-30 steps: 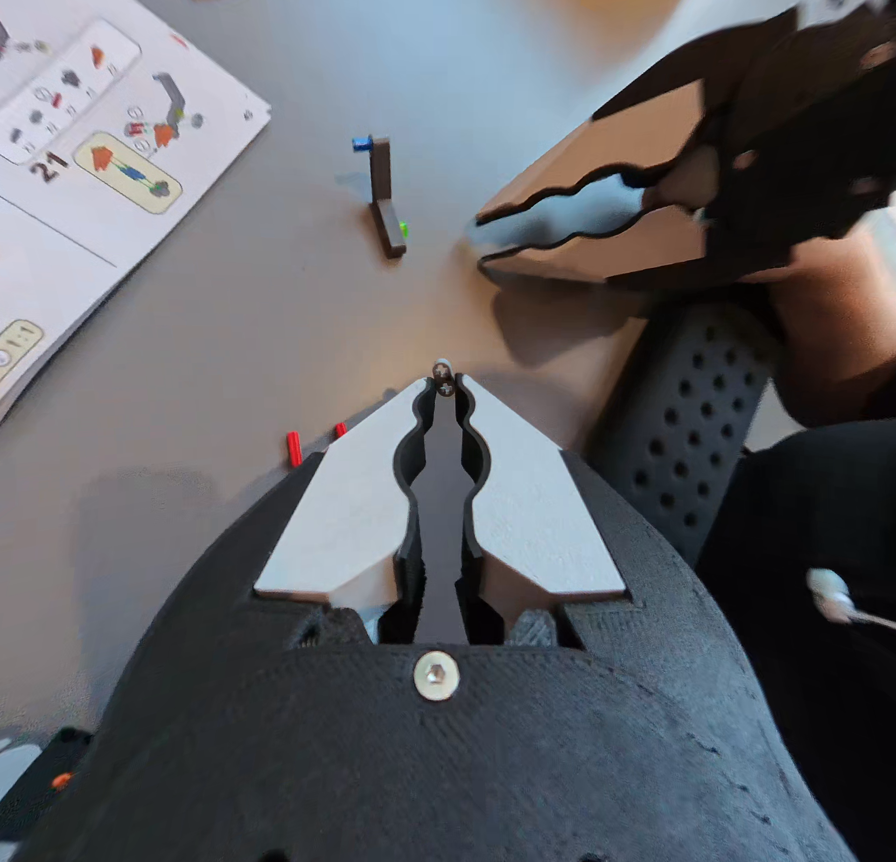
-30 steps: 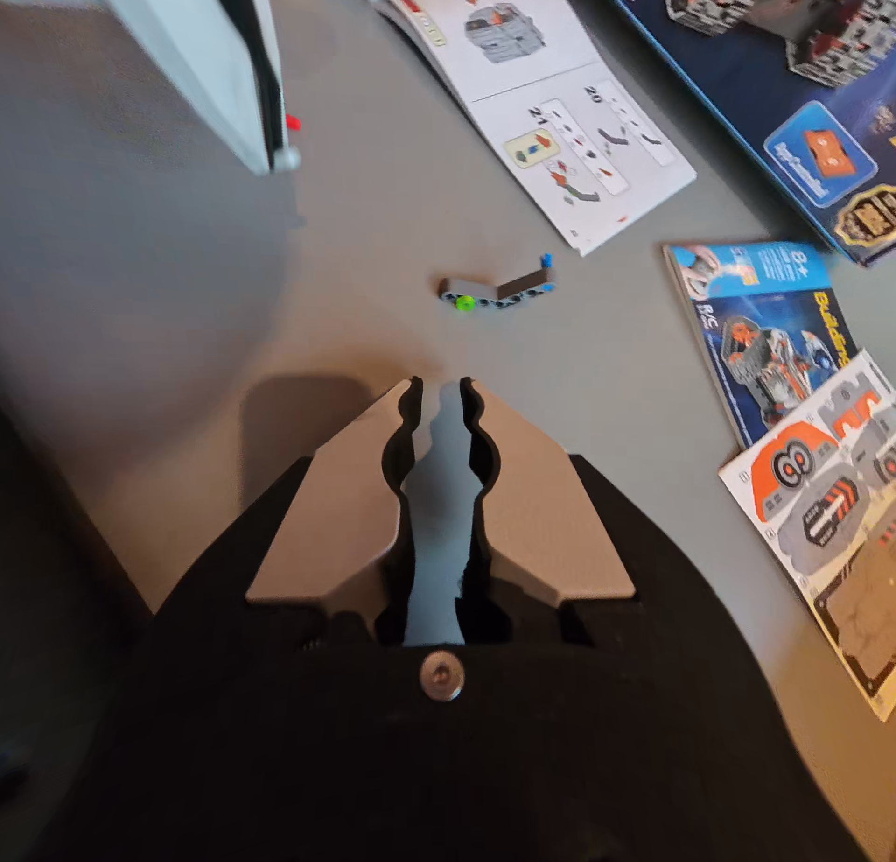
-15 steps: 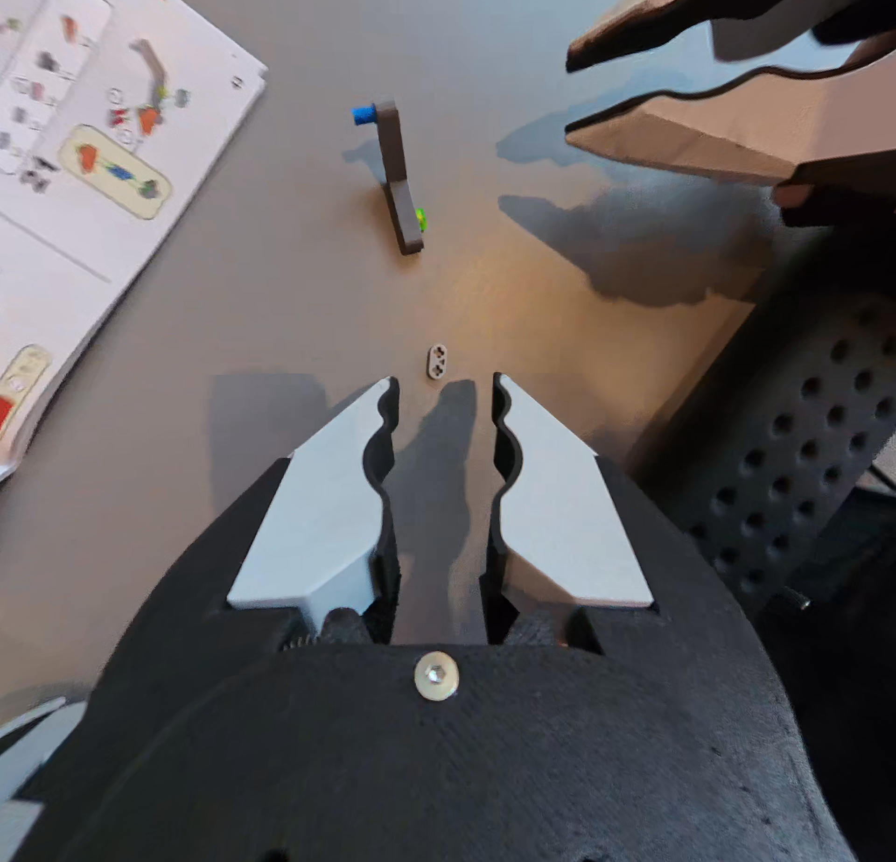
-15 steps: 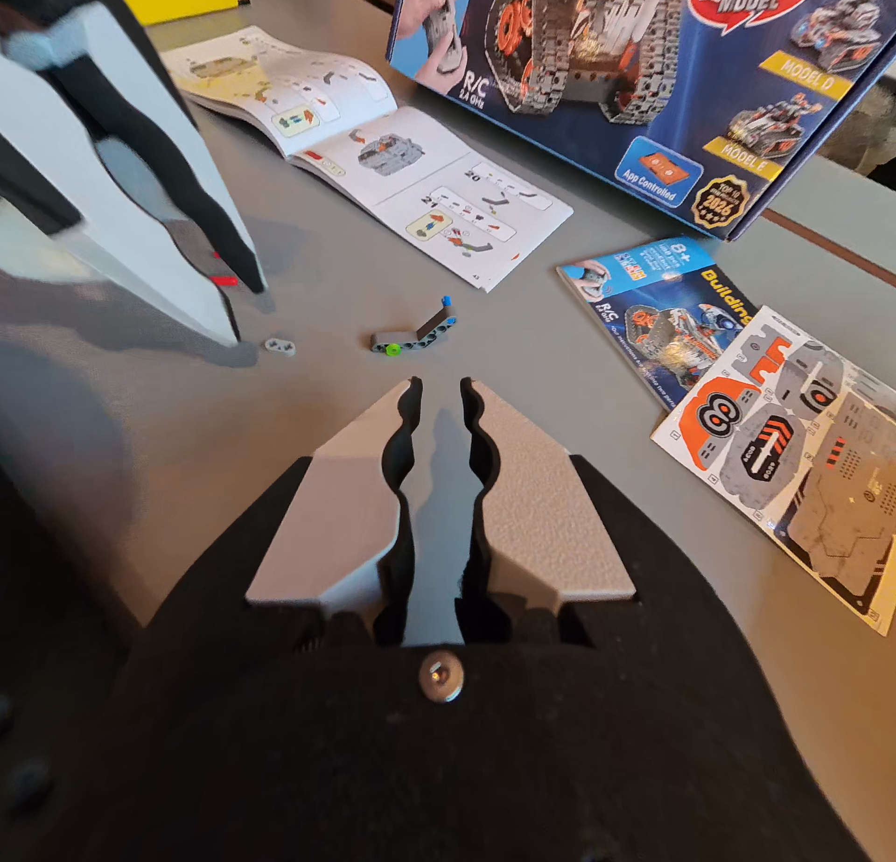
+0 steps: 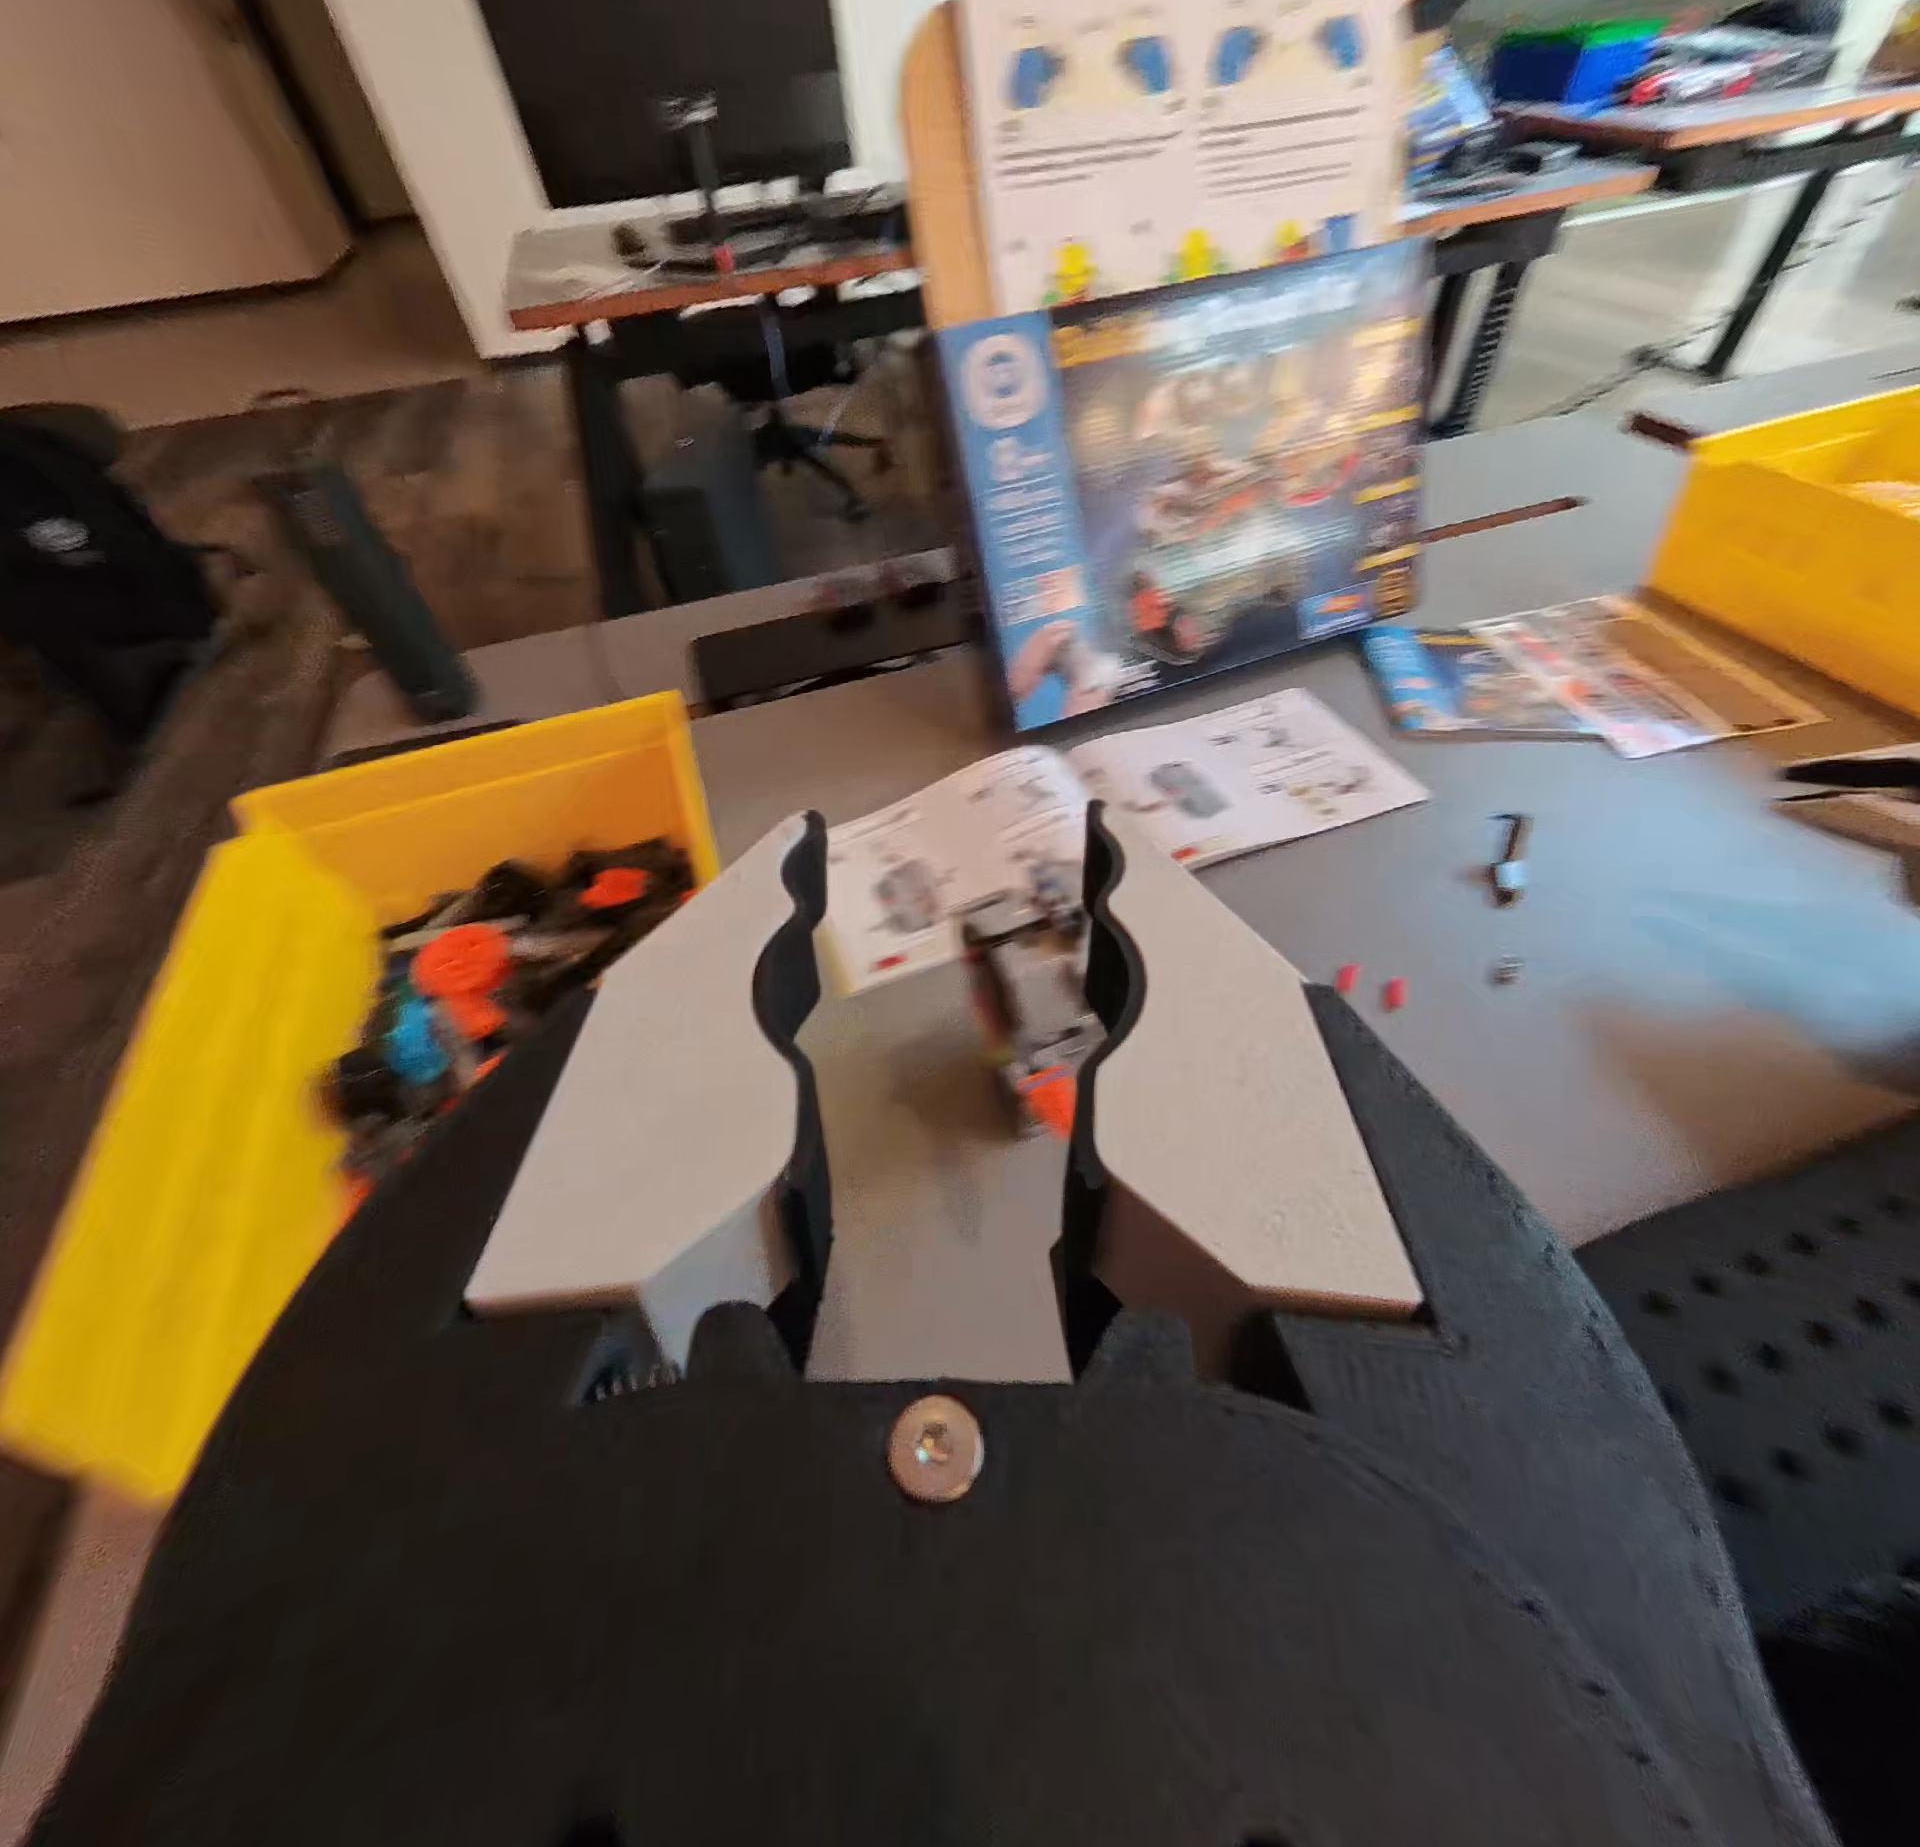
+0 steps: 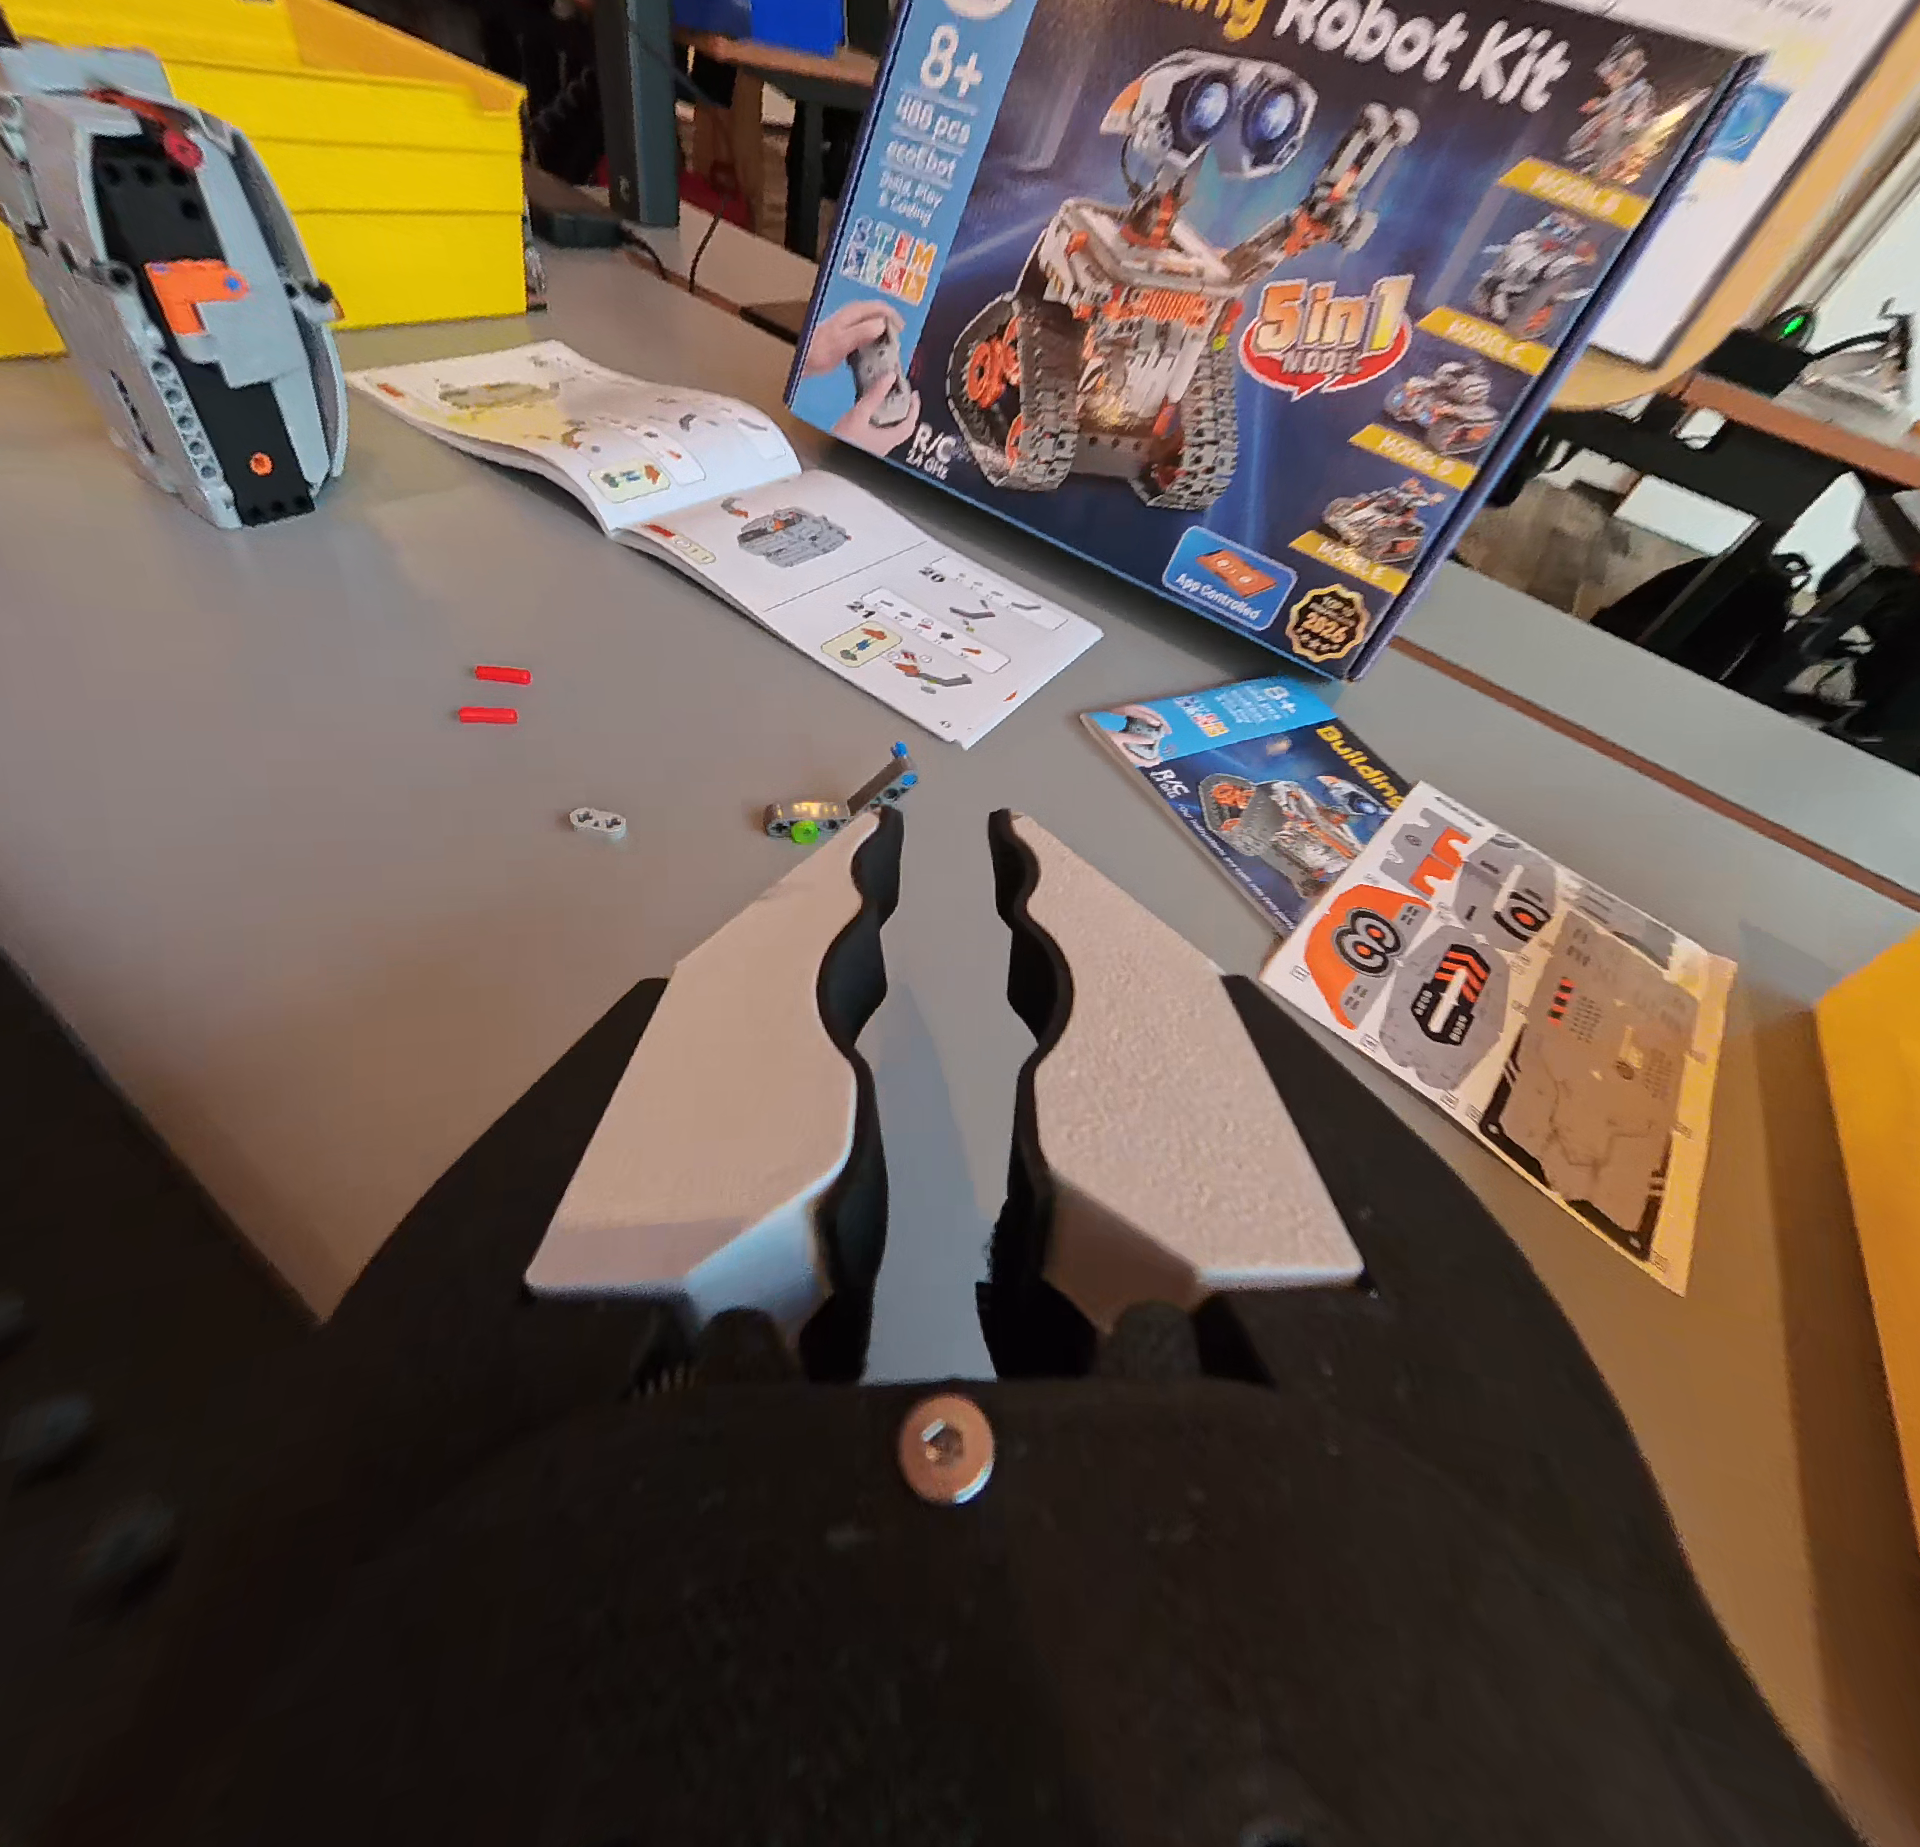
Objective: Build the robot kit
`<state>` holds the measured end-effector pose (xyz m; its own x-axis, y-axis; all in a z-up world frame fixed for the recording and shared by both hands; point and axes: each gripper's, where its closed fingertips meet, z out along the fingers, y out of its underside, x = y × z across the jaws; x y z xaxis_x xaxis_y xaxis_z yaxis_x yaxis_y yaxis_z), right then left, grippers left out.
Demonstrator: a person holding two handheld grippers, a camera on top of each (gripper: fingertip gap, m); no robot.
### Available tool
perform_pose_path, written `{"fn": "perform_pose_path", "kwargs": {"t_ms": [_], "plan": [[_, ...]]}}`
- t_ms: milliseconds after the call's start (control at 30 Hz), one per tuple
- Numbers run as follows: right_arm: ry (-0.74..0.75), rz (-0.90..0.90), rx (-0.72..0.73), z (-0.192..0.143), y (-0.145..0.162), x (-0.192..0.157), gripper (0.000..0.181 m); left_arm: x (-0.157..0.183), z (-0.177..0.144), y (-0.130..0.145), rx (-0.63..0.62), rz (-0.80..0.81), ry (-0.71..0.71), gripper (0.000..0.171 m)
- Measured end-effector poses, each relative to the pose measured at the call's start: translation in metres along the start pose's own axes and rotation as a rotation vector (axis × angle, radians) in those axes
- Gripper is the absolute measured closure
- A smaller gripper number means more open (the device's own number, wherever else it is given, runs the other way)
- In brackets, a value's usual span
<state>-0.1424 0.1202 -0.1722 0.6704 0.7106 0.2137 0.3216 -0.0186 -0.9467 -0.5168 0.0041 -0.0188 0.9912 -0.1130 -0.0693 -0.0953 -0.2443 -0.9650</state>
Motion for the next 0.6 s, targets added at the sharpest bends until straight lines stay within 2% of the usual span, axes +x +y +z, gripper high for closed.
{"fn": "perform_pose_path", "kwargs": {"t_ms": [67,133,233,333,500,600], "plan": [[0.036,0.009,0.039,-0.010,-0.003,0.005,0.164,-0.045,-0.007,0.010,-0.092,0.000,-0.041,0.113],[0.048,0.021,0.059,-0.016,-0.002,0.008,0.164,-0.073,-0.003,0.026,-0.223,0.016,-0.009,0.100],[0.069,0.019,0.083,-0.019,-0.006,0.010,0.165,-0.107,0.018,0.058,-0.463,0.064,0.039,0.111],[0.072,-0.001,0.038,-0.013,0.001,0.010,0.166,-0.145,0.045,0.087,-0.685,0.110,0.030,0.118],[0.124,-0.106,-0.030,-0.006,0.008,0.011,0.168,-0.174,0.097,0.117,-0.850,0.090,0.096,0.119],[0.159,-0.191,0.003,-0.009,0.000,0.008,0.172,-0.182,0.128,0.128,-0.909,0.093,0.137,0.117]]}}
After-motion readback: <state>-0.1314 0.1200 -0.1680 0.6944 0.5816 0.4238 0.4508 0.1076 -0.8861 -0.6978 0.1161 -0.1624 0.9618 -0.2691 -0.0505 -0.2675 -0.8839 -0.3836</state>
